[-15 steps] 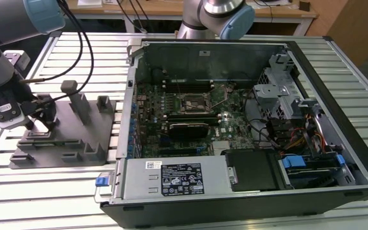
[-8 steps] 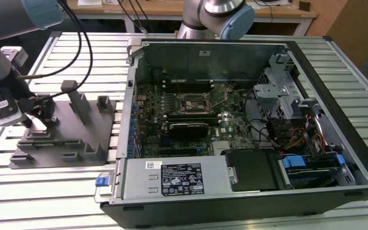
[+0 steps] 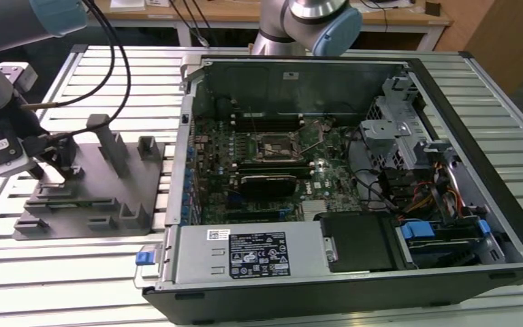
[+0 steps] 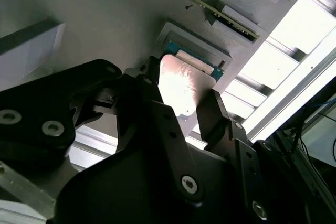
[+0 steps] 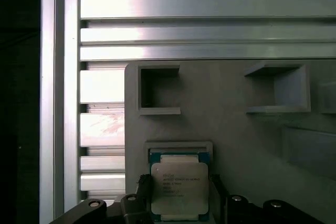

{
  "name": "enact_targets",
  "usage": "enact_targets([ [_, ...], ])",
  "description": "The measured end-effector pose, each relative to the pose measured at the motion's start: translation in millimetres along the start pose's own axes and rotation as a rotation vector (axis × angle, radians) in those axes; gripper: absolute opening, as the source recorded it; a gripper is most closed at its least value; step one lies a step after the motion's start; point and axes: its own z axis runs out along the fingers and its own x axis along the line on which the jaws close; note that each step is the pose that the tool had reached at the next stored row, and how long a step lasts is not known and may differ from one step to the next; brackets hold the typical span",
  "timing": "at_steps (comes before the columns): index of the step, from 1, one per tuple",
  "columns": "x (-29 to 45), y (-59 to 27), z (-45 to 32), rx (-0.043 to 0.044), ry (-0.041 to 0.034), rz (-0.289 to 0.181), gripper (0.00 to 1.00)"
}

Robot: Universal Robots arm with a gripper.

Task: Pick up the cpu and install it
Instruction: 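Pick up the cpu and move it towards the insertion slot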

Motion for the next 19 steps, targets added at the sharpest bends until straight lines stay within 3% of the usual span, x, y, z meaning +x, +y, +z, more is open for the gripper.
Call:
enact_targets([
  [19,0.2,0.6,-10.6,0.0001,-0.0004,0.000,0.53],
])
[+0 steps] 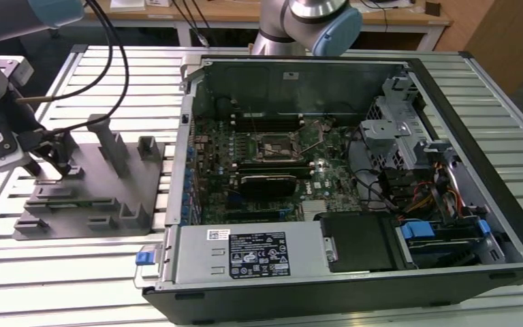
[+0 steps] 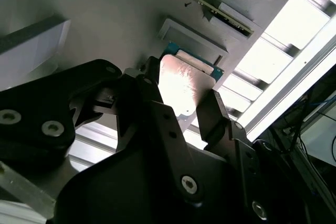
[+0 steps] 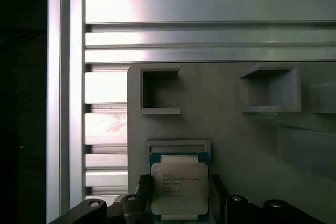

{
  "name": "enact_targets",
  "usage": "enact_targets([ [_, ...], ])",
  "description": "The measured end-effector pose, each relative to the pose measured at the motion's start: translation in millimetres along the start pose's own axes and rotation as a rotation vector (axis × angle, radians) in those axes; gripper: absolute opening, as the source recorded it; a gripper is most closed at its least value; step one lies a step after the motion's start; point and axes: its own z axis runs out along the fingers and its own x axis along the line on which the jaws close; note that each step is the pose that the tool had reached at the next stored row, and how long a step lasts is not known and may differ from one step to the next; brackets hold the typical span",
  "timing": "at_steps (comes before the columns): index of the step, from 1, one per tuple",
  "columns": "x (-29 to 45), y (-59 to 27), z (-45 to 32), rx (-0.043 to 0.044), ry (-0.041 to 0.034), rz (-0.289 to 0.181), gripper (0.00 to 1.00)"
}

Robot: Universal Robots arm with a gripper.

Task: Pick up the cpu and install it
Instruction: 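Pick up the cpu and move it towards the insertion slot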

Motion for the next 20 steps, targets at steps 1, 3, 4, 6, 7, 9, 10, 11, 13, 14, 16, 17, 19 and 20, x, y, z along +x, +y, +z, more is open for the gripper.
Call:
enact_targets([
  [1,0.0,0.0,-0.2,-0.0001,-0.0001,0.000,0.53],
  [3,0.0,0.0,-0.5,-0.0001,-0.0001,0.000,0.53],
  [4,0.1,0.0,-0.6,-0.0001,-0.0001,0.000,0.53],
  [6,0.1,0.0,-1.0,0.0000,-0.0001,0.000,0.53],
  [7,0.2,0.1,-1.1,0.0000,-0.0001,0.000,0.53],
  [9,0.2,0.1,-1.4,0.0000,0.0000,0.000,0.53],
  [10,0.2,0.1,-1.6,0.0000,-0.0001,0.000,0.53],
  [11,0.2,0.1,-1.9,0.0000,0.0000,0.000,0.53],
  [13,0.2,0.1,-2.4,0.0000,-0.0001,0.000,0.53],
  [14,0.2,0.1,-2.5,-0.0001,-0.0003,0.000,0.53],
  [16,0.2,0.1,-3.0,0.0000,-0.0001,0.000,0.53],
  [17,0.2,0.2,-3.2,0.0000,-0.0001,0.000,0.53],
  [19,0.2,0.2,-3.6,0.0000,-0.0001,0.000,0.53],
  [20,0.2,0.2,-4.1,0.0001,0.0000,0.000,0.53],
])
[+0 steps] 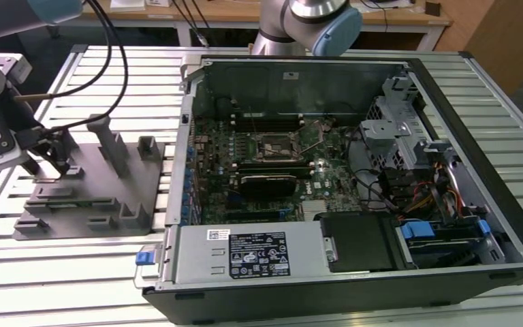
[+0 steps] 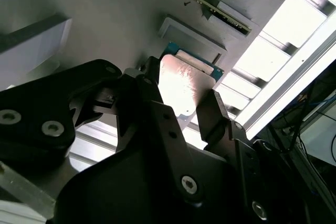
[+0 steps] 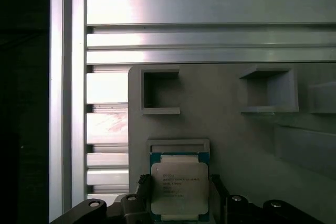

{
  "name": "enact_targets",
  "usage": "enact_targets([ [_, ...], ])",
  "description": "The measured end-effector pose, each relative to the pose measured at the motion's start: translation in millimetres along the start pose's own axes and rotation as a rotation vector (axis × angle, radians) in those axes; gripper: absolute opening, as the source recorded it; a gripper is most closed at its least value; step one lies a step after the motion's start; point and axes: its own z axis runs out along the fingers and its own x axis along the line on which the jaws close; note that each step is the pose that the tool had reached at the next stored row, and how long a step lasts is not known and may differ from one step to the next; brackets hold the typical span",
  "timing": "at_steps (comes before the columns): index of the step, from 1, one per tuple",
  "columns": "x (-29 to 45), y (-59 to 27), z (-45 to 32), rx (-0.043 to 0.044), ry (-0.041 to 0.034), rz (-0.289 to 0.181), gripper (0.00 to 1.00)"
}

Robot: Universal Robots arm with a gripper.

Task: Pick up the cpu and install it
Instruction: 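Pick up the cpu and move it towards the insertion slot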

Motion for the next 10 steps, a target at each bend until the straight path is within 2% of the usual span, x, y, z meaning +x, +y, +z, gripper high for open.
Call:
enact_targets([
  [10,0.1,0.2,-3.6,0.0000,-0.0002,0.000,0.53],
])
